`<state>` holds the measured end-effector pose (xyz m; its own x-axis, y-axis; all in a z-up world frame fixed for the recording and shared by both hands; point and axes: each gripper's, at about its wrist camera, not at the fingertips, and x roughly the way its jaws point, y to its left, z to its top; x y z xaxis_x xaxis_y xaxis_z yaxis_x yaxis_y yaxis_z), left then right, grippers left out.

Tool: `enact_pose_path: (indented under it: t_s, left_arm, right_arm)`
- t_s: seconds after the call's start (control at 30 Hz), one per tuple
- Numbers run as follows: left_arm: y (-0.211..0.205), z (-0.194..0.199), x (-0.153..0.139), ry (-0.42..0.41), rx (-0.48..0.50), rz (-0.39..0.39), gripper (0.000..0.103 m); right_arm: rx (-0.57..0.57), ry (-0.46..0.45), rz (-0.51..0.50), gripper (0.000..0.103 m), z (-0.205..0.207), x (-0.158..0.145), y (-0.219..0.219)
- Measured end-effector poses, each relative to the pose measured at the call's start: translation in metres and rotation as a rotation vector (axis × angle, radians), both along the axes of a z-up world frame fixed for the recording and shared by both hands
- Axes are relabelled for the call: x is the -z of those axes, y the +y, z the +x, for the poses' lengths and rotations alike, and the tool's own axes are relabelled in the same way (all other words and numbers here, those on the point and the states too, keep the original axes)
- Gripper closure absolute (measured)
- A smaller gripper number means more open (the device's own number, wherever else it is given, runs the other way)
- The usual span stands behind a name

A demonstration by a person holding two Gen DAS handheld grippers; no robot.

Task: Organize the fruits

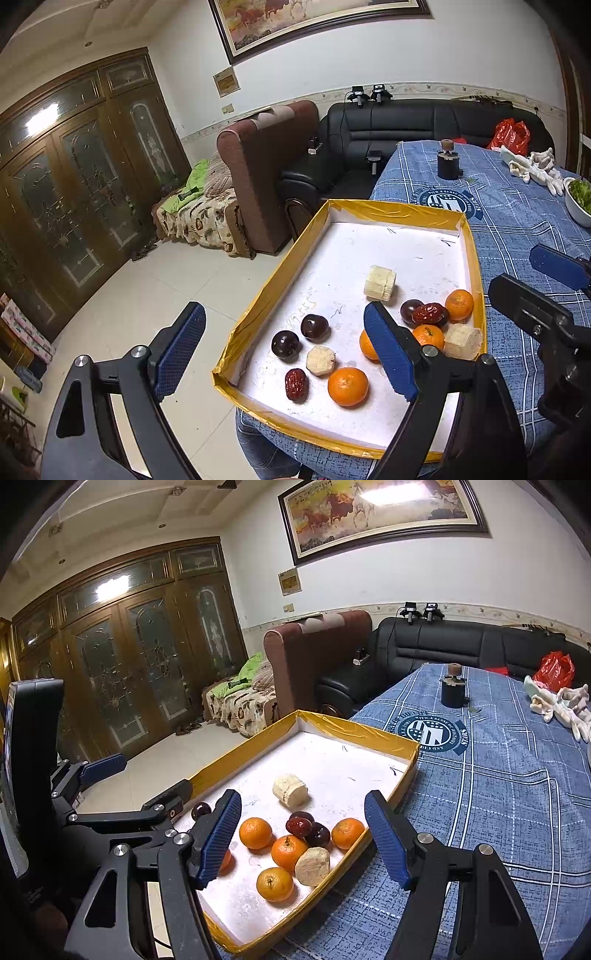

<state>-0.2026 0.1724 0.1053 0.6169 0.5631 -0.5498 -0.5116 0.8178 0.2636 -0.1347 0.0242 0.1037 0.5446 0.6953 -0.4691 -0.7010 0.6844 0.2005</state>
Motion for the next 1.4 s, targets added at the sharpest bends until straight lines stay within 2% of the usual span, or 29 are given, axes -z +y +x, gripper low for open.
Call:
enact_pose_path:
  t_s: [0.93, 1.4]
  left_arm:
    - [0.007, -0.005, 0.006, 0.015, -0.004, -0.005, 0.015]
    - [0.01, -0.005, 0.006, 0.024, -0.006, -0.013, 0.015]
  right_arm:
    - [-0.003, 0.011, -0.006, 0.032, 0.001, 0.002, 0.0]
    - [0.004, 0.041, -0.025, 0.032, 0.005, 0.012, 0.007]
